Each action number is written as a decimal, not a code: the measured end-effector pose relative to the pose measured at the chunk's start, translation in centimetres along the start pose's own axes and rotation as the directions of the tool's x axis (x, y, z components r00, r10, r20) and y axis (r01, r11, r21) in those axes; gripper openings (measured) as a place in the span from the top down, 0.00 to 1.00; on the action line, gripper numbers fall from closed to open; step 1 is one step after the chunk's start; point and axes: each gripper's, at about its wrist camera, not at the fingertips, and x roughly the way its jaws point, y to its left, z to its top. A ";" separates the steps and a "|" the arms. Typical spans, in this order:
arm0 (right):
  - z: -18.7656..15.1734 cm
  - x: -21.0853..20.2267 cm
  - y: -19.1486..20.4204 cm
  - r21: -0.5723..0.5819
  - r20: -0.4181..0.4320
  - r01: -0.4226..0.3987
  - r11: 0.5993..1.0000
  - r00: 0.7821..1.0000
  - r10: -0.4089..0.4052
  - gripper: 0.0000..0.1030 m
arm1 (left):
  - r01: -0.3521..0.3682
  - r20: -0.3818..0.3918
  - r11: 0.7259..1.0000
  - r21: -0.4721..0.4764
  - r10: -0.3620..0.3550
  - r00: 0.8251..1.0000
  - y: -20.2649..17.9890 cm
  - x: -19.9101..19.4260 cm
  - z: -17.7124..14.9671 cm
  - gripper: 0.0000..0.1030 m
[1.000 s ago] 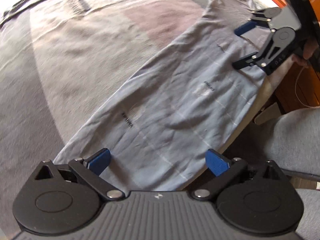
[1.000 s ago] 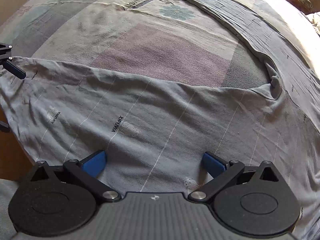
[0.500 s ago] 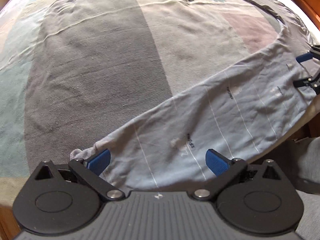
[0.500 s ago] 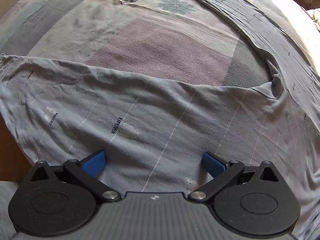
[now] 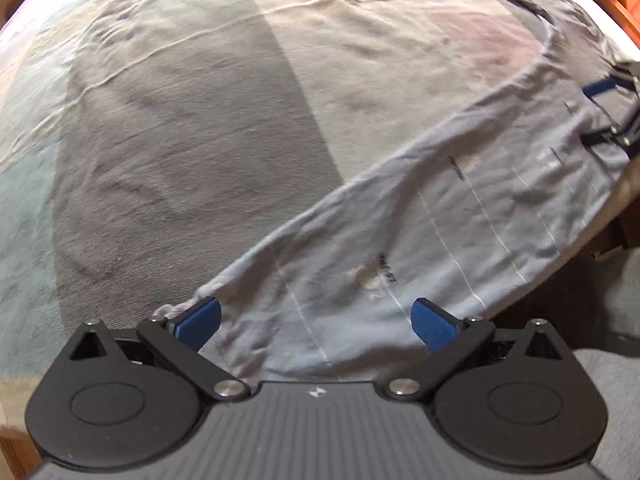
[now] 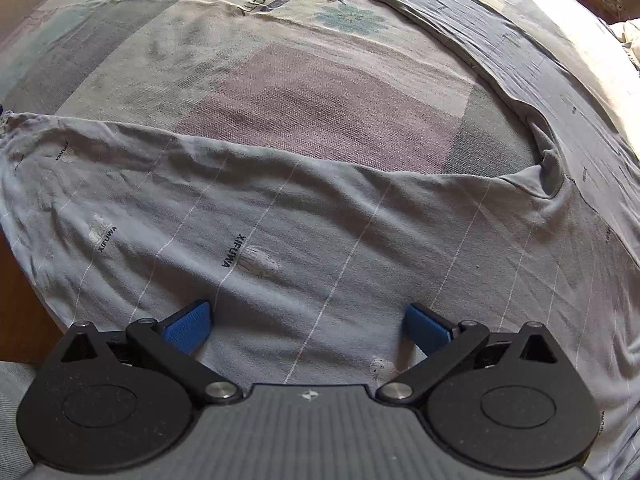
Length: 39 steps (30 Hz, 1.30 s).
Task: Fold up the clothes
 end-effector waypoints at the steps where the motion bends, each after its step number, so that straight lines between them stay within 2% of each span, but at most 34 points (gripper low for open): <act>1: 0.0 0.0 0.0 -0.001 -0.001 -0.001 1.000 1.000 0.001 0.00 | 0.003 0.002 1.000 0.007 -0.003 1.000 -0.2 0.0 0.0 0.02; 15: -0.3 0.0 0.0 -0.005 0.031 -0.004 1.000 1.000 0.004 0.00 | 0.042 0.048 0.991 0.126 -0.049 0.998 -3.1 0.1 0.5 0.02; 18: -0.3 0.0 0.0 -0.008 0.031 -0.005 1.000 1.000 0.006 0.00 | 0.049 0.048 0.972 0.231 -0.062 0.997 -3.8 1.0 0.0 0.02; 22: -0.1 0.1 -0.1 -0.020 0.018 -0.014 1.000 1.000 0.014 0.00 | 0.050 0.021 0.930 0.364 -0.062 0.998 -4.3 2.0 -1.5 0.01; 24: 0.0 0.1 -0.2 -0.027 0.017 -0.017 0.999 1.000 0.017 0.00 | 0.026 -0.035 0.933 0.359 -0.015 0.999 -3.0 2.0 -2.5 0.02; 34: -0.2 0.0 -0.1 -0.026 0.033 -0.014 1.000 0.999 0.015 0.00 | 0.043 0.030 0.924 0.381 -0.059 0.998 -2.8 -1.3 -1.2 0.04; 35: -0.2 0.0 -0.1 -0.026 0.033 -0.014 1.000 0.999 0.015 0.00 | 0.047 0.042 0.914 0.402 -0.070 0.997 -3.2 -1.3 -1.0 0.04; 36: -0.2 0.0 -0.1 -0.026 0.032 -0.014 1.000 0.999 0.015 0.00 | 0.055 0.062 0.890 0.453 -0.093 0.994 -4.3 -0.8 -0.7 0.04; 39: -0.1 0.0 -0.1 -0.027 0.029 -0.014 1.000 0.999 0.015 0.00 | 0.069 0.112 0.799 0.598 -0.169 0.979 -7.7 0.7 0.3 0.04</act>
